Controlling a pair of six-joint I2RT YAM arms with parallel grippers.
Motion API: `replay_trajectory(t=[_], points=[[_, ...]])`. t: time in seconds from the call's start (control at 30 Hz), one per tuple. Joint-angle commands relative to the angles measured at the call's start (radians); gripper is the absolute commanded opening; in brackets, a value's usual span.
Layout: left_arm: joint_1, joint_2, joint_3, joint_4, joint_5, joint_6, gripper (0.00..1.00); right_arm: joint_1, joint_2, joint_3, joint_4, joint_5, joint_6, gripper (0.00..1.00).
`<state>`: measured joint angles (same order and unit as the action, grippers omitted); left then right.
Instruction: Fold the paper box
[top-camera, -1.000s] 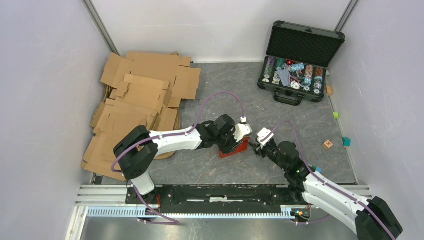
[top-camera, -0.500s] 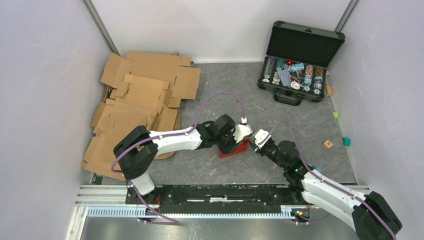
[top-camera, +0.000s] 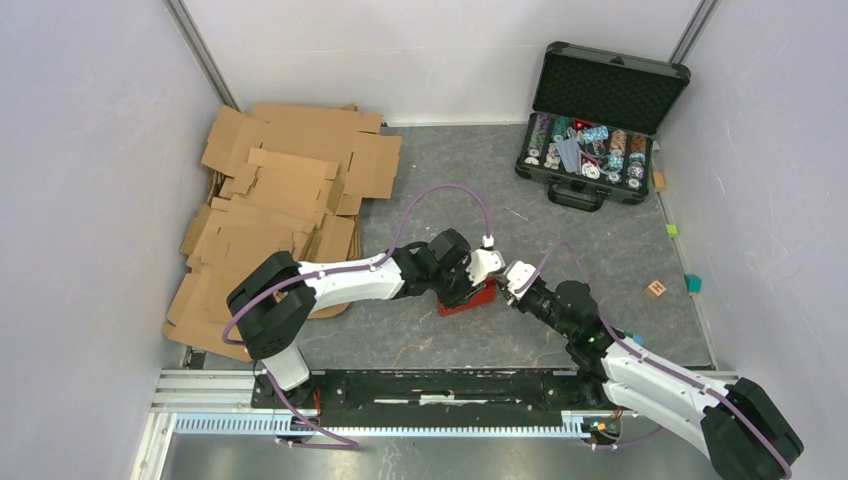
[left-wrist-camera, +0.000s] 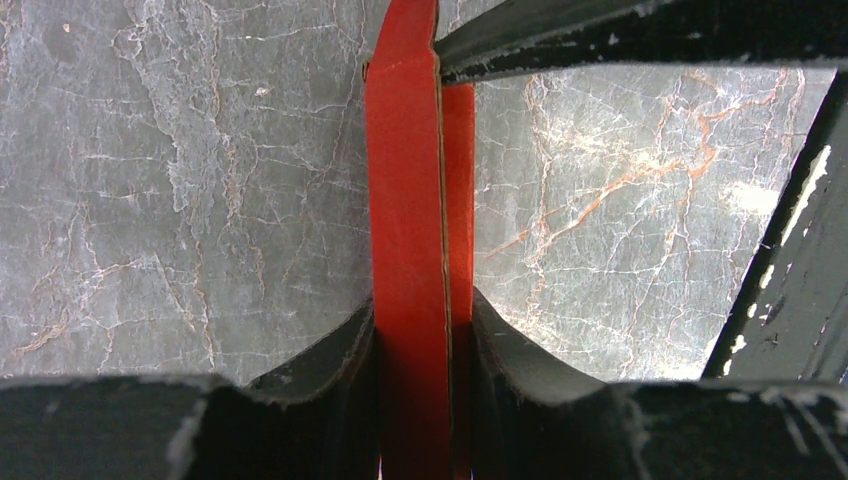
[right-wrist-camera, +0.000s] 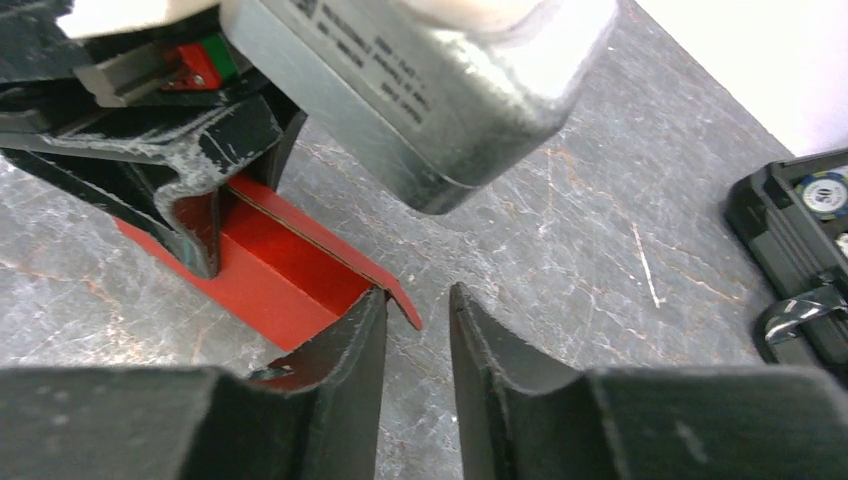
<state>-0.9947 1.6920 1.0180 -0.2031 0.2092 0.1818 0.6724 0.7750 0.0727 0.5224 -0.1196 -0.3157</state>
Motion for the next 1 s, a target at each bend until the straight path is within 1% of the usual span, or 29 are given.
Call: replay_trajectory(t=[0.0, 0.07, 0.17, 0.27, 0.53, 0.73, 0.97], points=[[-0.016, 0.017, 0.002, -0.027, -0.006, 0.020, 0.38, 0.002, 0.005, 0.024, 0.058, -0.049, -0.001, 0.30], [-0.016, 0.016, 0.002, -0.025, -0.011, 0.015, 0.38, 0.003, 0.008, 0.031, 0.051, -0.058, 0.007, 0.22], [-0.016, 0.019, 0.002, -0.021, -0.019, 0.009, 0.38, 0.003, 0.016, 0.053, 0.024, -0.057, 0.032, 0.08], [-0.016, 0.021, 0.004, -0.021, -0.036, 0.004, 0.38, 0.003, 0.033, 0.082, -0.002, -0.055, 0.086, 0.00], [-0.028, 0.031, 0.008, -0.023, -0.075, 0.002, 0.38, 0.003, 0.078, 0.170, -0.099, -0.033, 0.205, 0.00], [-0.035, 0.043, 0.017, -0.033, -0.086, 0.003, 0.38, 0.003, 0.082, 0.205, -0.130, -0.002, 0.308, 0.00], [-0.041, 0.051, 0.022, -0.033, -0.087, 0.002, 0.38, 0.002, 0.078, 0.227, -0.129, 0.001, 0.440, 0.00]])
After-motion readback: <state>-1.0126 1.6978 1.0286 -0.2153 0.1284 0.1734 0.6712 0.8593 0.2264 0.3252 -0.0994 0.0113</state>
